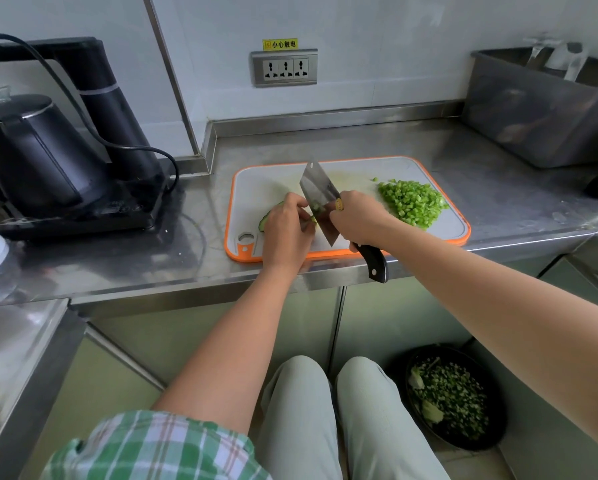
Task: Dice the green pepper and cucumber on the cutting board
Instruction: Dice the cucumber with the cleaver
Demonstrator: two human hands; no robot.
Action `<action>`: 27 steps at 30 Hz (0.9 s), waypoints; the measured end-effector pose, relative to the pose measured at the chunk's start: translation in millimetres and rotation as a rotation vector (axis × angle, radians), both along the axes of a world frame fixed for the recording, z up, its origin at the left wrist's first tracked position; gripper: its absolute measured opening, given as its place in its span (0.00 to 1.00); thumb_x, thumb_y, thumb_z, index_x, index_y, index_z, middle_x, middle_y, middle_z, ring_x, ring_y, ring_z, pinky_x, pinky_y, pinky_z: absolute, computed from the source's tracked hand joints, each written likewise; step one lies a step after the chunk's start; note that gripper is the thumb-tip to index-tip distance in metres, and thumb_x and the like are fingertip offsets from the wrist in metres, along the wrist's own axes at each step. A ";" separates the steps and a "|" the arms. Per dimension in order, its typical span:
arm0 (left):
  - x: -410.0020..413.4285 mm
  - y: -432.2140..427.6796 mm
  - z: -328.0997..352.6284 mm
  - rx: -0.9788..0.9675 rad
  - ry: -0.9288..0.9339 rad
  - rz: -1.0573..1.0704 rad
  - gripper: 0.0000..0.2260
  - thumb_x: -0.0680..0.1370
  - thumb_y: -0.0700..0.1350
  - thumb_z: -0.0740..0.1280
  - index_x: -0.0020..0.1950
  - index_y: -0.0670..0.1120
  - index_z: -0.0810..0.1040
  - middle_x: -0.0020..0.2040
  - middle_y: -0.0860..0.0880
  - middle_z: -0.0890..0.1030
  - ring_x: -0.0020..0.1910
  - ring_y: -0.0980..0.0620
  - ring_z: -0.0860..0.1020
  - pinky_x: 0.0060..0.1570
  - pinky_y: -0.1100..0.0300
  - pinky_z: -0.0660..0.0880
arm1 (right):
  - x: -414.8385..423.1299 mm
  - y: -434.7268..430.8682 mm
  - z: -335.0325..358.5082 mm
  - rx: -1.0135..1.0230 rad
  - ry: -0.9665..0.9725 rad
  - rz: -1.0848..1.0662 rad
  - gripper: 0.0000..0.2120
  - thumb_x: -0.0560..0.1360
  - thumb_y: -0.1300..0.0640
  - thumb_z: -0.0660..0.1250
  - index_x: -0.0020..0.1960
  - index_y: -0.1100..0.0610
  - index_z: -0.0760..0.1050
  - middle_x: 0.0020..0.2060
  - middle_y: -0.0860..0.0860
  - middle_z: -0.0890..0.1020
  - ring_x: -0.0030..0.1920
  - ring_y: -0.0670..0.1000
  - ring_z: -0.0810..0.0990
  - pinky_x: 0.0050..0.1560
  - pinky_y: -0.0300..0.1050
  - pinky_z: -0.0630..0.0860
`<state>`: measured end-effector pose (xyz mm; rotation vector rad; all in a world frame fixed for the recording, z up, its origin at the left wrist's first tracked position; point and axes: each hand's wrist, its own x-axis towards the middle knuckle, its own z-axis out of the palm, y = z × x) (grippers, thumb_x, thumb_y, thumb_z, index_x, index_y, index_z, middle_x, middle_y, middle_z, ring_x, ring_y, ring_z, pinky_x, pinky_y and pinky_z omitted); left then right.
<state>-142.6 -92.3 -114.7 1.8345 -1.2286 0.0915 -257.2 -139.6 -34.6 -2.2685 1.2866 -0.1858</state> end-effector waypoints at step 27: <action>1.8 7.0 4.4 -0.016 -0.181 0.402 0.08 0.68 0.42 0.68 0.45 0.50 0.80 0.48 0.46 0.77 0.52 0.42 0.71 0.49 0.51 0.65 | -6.0 -0.2 -5.0 0.191 -0.204 -0.094 0.03 0.77 0.63 0.57 0.46 0.62 0.69 0.34 0.58 0.76 0.26 0.53 0.74 0.25 0.37 0.70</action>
